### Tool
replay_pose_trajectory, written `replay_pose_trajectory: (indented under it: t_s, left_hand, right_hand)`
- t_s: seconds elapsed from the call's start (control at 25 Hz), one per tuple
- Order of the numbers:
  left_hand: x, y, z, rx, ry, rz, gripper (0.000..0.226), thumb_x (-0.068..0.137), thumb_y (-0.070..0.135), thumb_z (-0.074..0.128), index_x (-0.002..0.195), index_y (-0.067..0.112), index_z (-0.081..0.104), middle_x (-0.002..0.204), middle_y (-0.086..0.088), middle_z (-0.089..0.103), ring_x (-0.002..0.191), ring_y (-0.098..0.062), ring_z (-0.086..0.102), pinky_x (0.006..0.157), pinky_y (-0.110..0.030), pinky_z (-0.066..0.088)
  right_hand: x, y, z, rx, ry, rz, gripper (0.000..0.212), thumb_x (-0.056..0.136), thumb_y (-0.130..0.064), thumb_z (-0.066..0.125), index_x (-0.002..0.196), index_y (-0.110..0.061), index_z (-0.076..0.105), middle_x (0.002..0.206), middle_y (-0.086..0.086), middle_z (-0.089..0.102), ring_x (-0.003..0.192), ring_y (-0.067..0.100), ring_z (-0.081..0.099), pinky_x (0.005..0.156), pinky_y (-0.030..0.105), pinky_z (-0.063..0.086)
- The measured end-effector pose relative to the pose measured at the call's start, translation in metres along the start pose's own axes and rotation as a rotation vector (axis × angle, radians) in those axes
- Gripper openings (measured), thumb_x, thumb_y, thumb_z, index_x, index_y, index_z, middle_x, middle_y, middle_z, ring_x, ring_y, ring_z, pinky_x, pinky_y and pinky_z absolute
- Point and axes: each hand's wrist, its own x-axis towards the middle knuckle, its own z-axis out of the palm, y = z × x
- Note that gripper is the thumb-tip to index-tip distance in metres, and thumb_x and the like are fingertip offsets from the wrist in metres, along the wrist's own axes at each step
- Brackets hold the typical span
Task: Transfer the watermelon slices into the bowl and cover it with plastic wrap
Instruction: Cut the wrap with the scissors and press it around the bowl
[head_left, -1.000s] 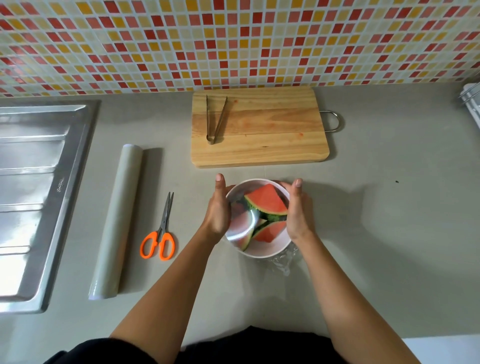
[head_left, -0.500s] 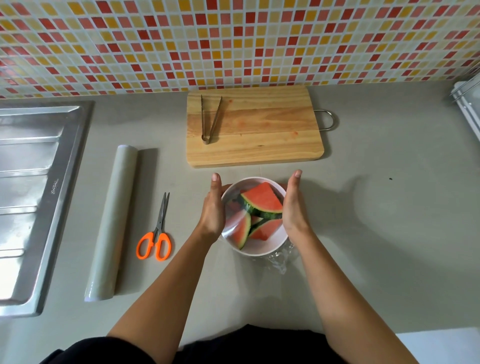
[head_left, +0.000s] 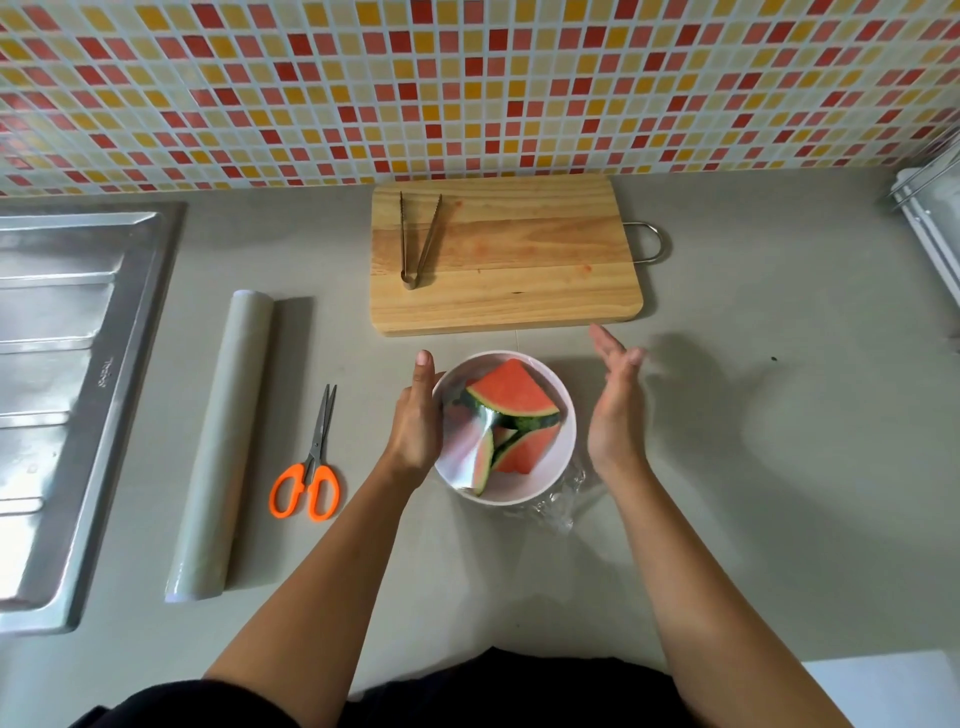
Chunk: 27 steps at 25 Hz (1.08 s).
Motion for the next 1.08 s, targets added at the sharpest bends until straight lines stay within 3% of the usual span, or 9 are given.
replay_pose_trajectory:
  t_s: [0.04,0.12,0.24,0.52,0.6,0.72,0.84,0.96,1.08]
  left_hand:
    - [0.0,-0.001,-0.001,-0.013,0.004,-0.012,0.093,0.071,0.083,0.027,0.113,0.011,0.066,0.116,-0.02,0.065,0.112,-0.034,0.058,0.103,-0.055,0.039]
    - [0.001,-0.002,0.0,-0.024,0.003,-0.025,0.091,0.071,0.083,0.027,0.114,0.013,0.067,0.116,-0.018,0.065,0.113,-0.033,0.059,0.104,-0.054,0.039]
    - [-0.001,-0.001,0.003,0.01,0.035,-0.024,0.087,0.072,0.085,0.024,0.109,0.021,0.07,0.111,-0.011,0.069,0.108,-0.027,0.063,0.1,-0.052,0.043]
    - [-0.005,0.0,0.005,0.027,0.125,-0.046,0.08,0.069,0.087,0.026,0.098,0.029,0.073,0.1,-0.002,0.073,0.098,-0.018,0.067,0.095,-0.046,0.049]
    - [-0.005,0.001,0.004,0.03,0.122,-0.039,0.08,0.07,0.086,0.026,0.098,0.028,0.073,0.099,-0.003,0.073,0.096,-0.018,0.068,0.093,-0.045,0.05]
    - [-0.003,0.0,0.003,0.028,0.068,-0.024,0.082,0.072,0.084,0.024,0.106,0.025,0.071,0.107,-0.006,0.071,0.102,-0.021,0.065,0.096,-0.047,0.048]
    - [-0.001,-0.001,0.003,0.023,0.067,-0.047,0.084,0.074,0.083,0.021,0.111,0.025,0.069,0.112,-0.007,0.069,0.106,-0.022,0.064,0.099,-0.049,0.045]
    - [0.001,-0.001,0.004,0.033,0.04,-0.039,0.084,0.076,0.081,0.019,0.114,0.023,0.067,0.114,-0.009,0.068,0.109,-0.022,0.062,0.101,-0.048,0.044]
    - [0.001,-0.002,0.004,0.051,0.058,-0.043,0.084,0.075,0.082,0.02,0.112,0.024,0.068,0.111,-0.007,0.069,0.106,-0.021,0.064,0.098,-0.047,0.047]
  right_hand:
    - [-0.004,0.002,-0.003,0.032,-0.085,-0.067,0.099,0.071,-0.085,0.007,0.133,-0.021,0.047,0.137,-0.01,0.047,0.126,-0.002,0.041,0.101,0.01,0.026]
    - [-0.017,0.009,0.001,0.069,-0.277,-0.054,0.089,0.072,-0.086,0.014,0.131,-0.028,0.048,0.138,-0.004,0.05,0.128,0.007,0.043,0.109,0.029,0.031]
    - [-0.022,0.012,0.013,0.143,-0.317,0.083,0.088,0.063,-0.092,0.018,0.124,-0.036,0.051,0.13,0.002,0.056,0.121,0.015,0.051,0.107,0.044,0.036]
    - [0.0,0.004,0.018,-0.054,-0.279,0.322,0.134,0.039,-0.102,0.008,0.143,-0.021,0.031,0.148,0.004,0.036,0.135,0.02,0.034,0.113,0.042,0.027]
    - [0.0,0.0,0.015,-0.144,-0.269,0.279,0.134,0.041,-0.099,0.001,0.145,-0.018,0.025,0.151,0.007,0.029,0.137,0.022,0.029,0.109,0.031,0.017]
    - [0.003,0.001,0.003,-0.306,-0.297,0.215,0.124,0.053,-0.092,-0.006,0.139,-0.014,0.037,0.143,0.012,0.041,0.129,0.025,0.04,0.097,0.027,0.028]
    - [-0.001,0.003,-0.005,-0.123,-0.248,0.038,0.108,0.06,-0.09,-0.001,0.138,-0.027,0.04,0.142,-0.009,0.04,0.129,0.0,0.035,0.097,0.007,0.023]
    - [-0.005,-0.002,0.001,-0.051,-0.434,-0.017,0.099,0.061,-0.092,0.006,0.136,-0.036,0.04,0.145,-0.008,0.04,0.131,0.006,0.037,0.109,0.029,0.029]
    - [0.004,-0.009,0.004,-0.047,-0.515,0.148,0.11,0.051,-0.096,0.007,0.13,-0.031,0.048,0.135,0.003,0.053,0.124,0.018,0.048,0.109,0.044,0.033]
